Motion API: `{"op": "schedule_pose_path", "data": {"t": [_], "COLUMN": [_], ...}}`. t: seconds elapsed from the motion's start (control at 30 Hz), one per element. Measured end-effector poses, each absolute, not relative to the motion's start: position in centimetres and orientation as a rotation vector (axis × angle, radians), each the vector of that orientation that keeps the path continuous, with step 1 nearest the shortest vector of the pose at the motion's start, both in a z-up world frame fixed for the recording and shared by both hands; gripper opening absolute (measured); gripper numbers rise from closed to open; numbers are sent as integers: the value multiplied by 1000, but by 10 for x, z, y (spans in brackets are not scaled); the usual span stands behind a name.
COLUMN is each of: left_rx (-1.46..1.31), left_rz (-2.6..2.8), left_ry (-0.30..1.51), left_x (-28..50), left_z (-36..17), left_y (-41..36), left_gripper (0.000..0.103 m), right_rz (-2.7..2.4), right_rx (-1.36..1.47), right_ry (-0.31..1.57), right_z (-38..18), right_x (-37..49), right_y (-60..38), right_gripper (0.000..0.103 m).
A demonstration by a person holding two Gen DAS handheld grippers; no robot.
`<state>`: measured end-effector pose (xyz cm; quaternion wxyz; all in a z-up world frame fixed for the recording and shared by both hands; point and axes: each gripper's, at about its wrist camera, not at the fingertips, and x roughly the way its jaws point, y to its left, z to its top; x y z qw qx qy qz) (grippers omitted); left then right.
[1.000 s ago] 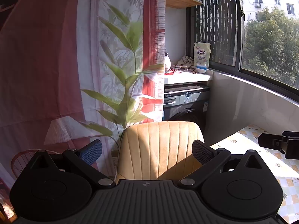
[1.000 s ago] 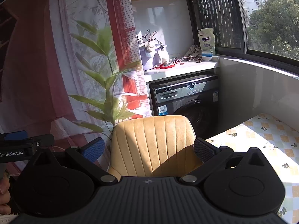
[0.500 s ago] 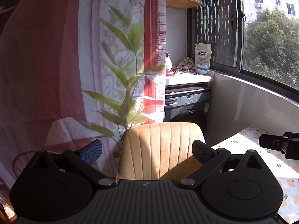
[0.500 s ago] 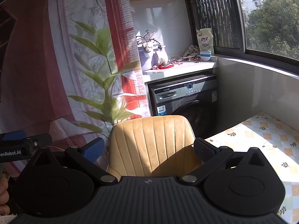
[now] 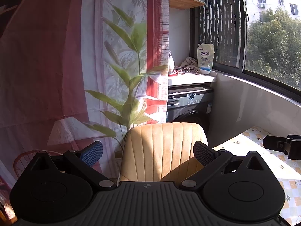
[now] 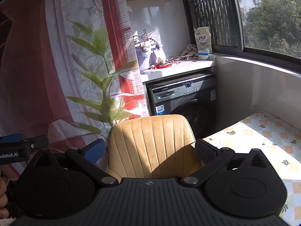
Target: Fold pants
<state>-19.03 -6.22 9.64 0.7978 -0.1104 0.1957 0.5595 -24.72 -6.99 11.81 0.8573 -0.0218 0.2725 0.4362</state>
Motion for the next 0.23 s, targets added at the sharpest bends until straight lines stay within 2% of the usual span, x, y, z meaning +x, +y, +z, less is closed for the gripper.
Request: {"op": "schedule_pose_path", "data": {"t": [0.23], "left_rx": [-240], "left_rz": [1181], "left_ry": [431], "left_x": [-191], "left_z": [95], "left_y": [-60], "left_gripper": [103], "right_rz": [891], "right_rx": [-30], "right_ry": [587], "right_z": [115], "right_x": [-247], "right_y": [-72], "right_gripper": [103]}}
